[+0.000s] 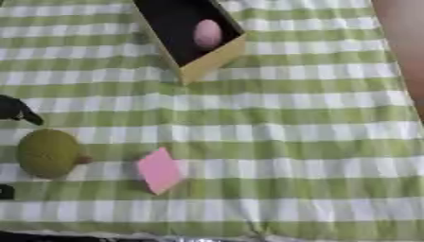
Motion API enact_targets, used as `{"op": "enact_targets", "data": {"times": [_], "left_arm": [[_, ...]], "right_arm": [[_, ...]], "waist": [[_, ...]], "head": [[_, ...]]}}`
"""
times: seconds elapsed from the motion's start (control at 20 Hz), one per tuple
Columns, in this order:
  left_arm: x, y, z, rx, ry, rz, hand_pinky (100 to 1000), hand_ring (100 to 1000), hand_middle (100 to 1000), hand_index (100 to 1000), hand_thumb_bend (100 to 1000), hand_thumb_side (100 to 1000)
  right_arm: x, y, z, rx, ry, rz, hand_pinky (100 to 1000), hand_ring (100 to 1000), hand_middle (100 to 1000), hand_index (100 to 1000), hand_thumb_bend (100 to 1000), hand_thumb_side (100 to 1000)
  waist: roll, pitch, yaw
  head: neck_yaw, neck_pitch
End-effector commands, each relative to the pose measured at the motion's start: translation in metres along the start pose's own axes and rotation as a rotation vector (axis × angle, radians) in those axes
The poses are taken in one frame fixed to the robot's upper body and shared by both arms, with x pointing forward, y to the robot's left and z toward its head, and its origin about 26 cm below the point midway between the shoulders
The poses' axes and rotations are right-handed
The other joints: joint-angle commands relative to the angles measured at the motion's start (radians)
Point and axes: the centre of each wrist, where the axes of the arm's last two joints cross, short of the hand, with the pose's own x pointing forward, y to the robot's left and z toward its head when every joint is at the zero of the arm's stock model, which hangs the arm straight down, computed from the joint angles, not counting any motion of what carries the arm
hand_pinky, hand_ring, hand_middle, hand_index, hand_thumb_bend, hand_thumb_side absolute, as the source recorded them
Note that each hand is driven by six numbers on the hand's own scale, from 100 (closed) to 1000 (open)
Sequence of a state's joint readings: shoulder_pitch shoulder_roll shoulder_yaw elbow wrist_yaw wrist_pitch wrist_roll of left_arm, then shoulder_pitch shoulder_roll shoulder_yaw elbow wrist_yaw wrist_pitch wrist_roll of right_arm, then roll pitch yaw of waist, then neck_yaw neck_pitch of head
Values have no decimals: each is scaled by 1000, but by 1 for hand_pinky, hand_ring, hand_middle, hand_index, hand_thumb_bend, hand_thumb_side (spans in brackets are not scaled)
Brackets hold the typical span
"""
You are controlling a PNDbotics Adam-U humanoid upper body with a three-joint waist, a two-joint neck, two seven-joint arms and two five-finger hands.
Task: Pick up objects on the table and place them in the box.
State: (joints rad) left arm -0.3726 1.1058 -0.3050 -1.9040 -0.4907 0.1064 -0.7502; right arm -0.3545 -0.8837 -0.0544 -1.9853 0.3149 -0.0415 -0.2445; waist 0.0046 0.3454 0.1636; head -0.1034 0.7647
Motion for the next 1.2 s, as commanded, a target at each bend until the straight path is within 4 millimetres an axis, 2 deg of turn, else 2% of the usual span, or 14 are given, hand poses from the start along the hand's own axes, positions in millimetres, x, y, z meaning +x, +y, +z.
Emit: {"op": "enact_targets", "data": {"times": [0.05,0.5,0.7,0.9,1.1,1.2], "left_arm": [[-9,2,-3,7,52,8,913,852,818,901,626,237],[-14,-6,-29,8,46,82,898,841,807,899,604,280],[-13,-8,-39,28,23,120,865,817,773,868,530,275],[-9,-9,-46,55,-33,185,801,756,698,792,371,235],[-5,-6,-45,92,-70,219,729,676,620,715,100,215],[-1,0,-38,130,-81,211,714,659,604,693,100,220]], "right_arm": [[2,-8,-3,-25,-4,9,893,831,752,873,100,424],[1,-5,0,-35,18,-14,892,827,749,872,100,439],[1,-4,1,-31,27,-24,892,826,749,873,100,458],[1,-3,2,-29,33,-36,892,825,748,870,100,470],[1,-2,3,-27,41,-43,892,824,747,869,100,479],[1,-2,3,-27,44,-44,892,823,746,868,100,478]], "waist": [[15,-15,-2],[14,-12,-12],[14,-10,-14],[14,-8,-15],[14,-7,-15],[14,-8,-13]], "head": [[7,5],[14,5],[16,5],[16,5],[16,5],[15,5]]}}
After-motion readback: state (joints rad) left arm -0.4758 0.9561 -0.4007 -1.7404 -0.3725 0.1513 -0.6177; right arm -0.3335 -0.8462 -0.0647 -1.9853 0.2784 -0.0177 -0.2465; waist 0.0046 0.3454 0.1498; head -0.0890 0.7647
